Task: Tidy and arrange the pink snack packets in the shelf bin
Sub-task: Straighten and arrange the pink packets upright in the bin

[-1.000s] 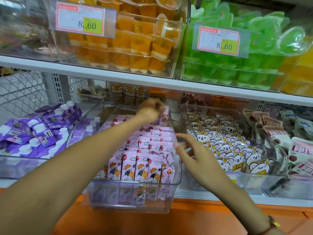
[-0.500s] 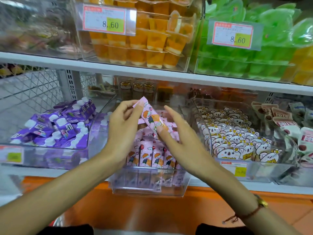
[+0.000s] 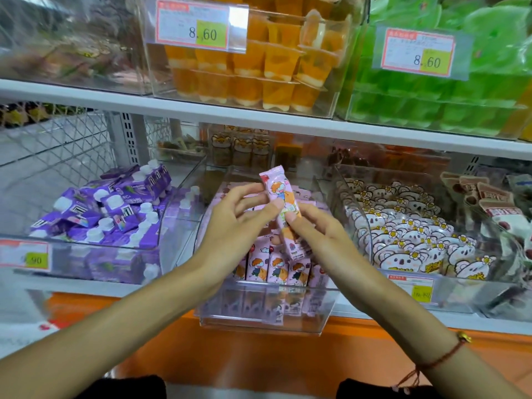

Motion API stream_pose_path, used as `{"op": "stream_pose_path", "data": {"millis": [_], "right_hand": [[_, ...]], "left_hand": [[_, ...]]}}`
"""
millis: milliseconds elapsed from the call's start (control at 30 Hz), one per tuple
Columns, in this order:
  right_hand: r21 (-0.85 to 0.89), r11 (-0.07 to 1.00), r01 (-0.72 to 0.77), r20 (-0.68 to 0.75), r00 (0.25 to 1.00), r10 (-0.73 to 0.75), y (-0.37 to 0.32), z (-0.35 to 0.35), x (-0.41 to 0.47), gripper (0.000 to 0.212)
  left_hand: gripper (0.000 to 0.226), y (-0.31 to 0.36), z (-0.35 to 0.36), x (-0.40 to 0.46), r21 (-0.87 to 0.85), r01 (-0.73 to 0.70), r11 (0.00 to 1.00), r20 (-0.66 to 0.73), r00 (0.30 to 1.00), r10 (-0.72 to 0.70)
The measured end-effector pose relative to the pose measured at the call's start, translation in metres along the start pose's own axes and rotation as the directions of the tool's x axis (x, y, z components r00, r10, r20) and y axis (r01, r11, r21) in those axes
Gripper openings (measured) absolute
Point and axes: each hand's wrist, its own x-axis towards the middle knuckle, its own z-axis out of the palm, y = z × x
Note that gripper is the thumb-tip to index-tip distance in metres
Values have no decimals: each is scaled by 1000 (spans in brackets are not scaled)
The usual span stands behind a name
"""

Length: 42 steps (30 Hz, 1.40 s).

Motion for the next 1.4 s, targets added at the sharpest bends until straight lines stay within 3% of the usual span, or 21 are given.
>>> {"op": "stream_pose_path", "data": {"millis": [133,233,333,533,667,733,833,967,1067,1133,1267,1333,1400], "right_hand": [[81,996,-37,67,997,32,-5,-7,-3,25],[-112,983,147,-125,979,-161,-4,-4,-5,31],[-276,935,224,-254,921,-296,-1,1,-6,40],[-202,966,163,-109,976,-188,-4,-6,-10,48],[-359,902,239,-174,933,-316,-6,-1,-12,57],[-374,890,260,-152,930,-335,-5,-2,-12,64],[-289,917,275,-32,955,-296,-7,-6,-13,66],[-249,878,409,-10,905,-424,-11,-12,-15,48],[-306,828,469,-28,865,-500,-13,-14,-16,41],[-303,836,457,-38,871,-489,-12,-16,-15,42],[-190,912,364,-77,920,-384,-11,-18,-14,50],[-165,944,285,-117,945,-306,-11,-18,-12,46],[-194,964,180,-146,967,-210,-11,-18,-10,38]], "left_hand": [[23,1,2,2,-40,-5,999,-91,996,2],[16,2,7,0,-16,9,1000,-58,998,-10],[23,1,15,-5,12,13,1000,-25,1000,-13],[25,1,10,-3,-83,58,995,-31,998,-61],[28,-1,10,-1,-59,87,994,73,994,-83],[35,-2,10,0,-18,25,1000,86,996,-23],[36,-2,5,1,109,-180,978,143,976,164],[38,-1,-2,1,301,-432,850,264,894,361],[39,1,-6,3,447,-522,726,243,852,463],[39,3,-7,3,478,-538,694,253,841,478],[36,8,-3,0,340,-403,850,243,911,334],[27,12,0,-1,254,-189,949,181,973,145],[23,13,4,-2,175,102,979,156,979,-130]]}}
